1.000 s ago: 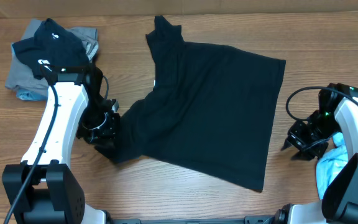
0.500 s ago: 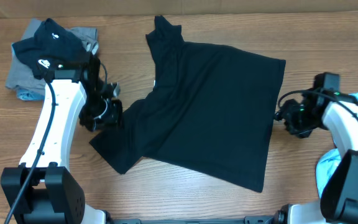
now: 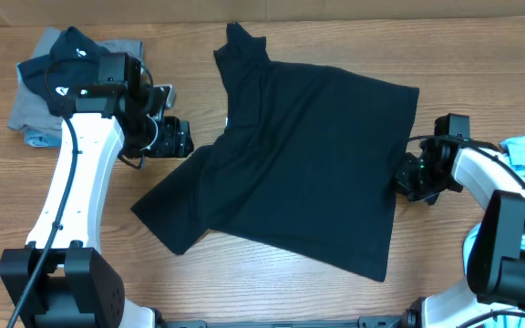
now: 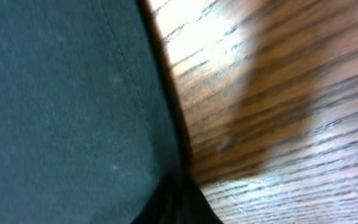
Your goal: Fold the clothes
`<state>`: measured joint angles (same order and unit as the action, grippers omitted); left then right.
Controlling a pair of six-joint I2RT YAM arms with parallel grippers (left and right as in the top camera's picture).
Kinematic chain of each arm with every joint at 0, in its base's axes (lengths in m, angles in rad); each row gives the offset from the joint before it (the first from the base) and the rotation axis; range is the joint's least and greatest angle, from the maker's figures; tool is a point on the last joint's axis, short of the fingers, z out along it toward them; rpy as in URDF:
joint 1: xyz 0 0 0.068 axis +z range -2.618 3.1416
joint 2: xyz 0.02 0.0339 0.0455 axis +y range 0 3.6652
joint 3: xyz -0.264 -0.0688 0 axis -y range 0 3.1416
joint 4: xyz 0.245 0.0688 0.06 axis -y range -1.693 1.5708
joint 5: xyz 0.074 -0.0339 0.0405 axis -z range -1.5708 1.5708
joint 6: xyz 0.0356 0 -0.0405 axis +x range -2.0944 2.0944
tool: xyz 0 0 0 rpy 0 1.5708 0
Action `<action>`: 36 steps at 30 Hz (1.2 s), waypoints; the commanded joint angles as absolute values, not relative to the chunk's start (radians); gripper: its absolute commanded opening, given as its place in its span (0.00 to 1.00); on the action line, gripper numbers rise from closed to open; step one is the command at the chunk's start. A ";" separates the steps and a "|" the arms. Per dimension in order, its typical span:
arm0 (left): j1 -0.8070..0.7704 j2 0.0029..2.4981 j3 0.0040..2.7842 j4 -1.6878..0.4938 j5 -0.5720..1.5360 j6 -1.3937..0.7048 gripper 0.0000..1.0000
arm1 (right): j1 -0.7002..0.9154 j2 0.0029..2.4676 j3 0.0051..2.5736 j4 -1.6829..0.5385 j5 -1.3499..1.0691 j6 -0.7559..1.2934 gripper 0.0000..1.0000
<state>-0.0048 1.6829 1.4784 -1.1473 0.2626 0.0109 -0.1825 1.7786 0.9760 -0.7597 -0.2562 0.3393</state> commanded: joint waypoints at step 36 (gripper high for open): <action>-0.282 2.142 1.499 -0.360 0.347 -0.067 0.59 | -0.336 1.683 1.200 -1.102 -0.110 0.335 0.35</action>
